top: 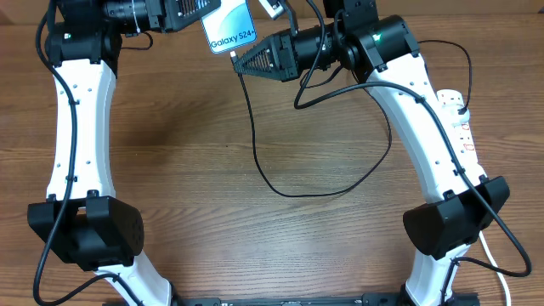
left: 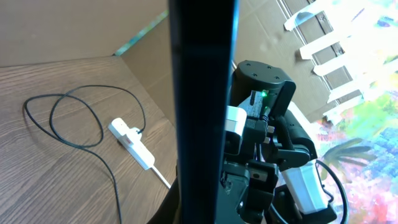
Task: Plug charger to phone and switch on socket
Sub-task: 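Push the plug up into the phone's bottom port with the right gripper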
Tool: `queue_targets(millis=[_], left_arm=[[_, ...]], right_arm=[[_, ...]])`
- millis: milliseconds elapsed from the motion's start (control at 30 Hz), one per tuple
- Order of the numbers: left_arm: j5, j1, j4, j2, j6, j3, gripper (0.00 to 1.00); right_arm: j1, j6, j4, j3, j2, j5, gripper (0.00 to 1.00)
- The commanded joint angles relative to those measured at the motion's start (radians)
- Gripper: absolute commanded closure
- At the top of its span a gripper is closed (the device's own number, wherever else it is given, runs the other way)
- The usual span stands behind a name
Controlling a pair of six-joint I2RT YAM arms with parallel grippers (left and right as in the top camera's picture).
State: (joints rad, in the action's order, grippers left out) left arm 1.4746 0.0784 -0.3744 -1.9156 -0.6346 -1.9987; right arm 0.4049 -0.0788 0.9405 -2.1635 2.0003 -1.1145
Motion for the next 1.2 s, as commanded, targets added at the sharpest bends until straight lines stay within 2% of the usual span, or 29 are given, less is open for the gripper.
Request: queue_targets(millis=[0,967,1167], left_arm=[[0.039,0.000,0.005,0.006,-0.009,-0.017,0.96],[0.032,0.000,0.006,0.006,-0.010,-0.017,0.96],[-0.012,0.000,0.006,0.006,-0.040,-0.017,0.96]], right_arm=[[-0.001,-0.004,-0.010,-0.005,-0.037,0.014,0.96],[-0.008,-0.019,-0.005,-0.005,-0.037,0.029,0.96],[-0.008,-0.019,-0.004,-0.005,-0.037,0.028,0.96]])
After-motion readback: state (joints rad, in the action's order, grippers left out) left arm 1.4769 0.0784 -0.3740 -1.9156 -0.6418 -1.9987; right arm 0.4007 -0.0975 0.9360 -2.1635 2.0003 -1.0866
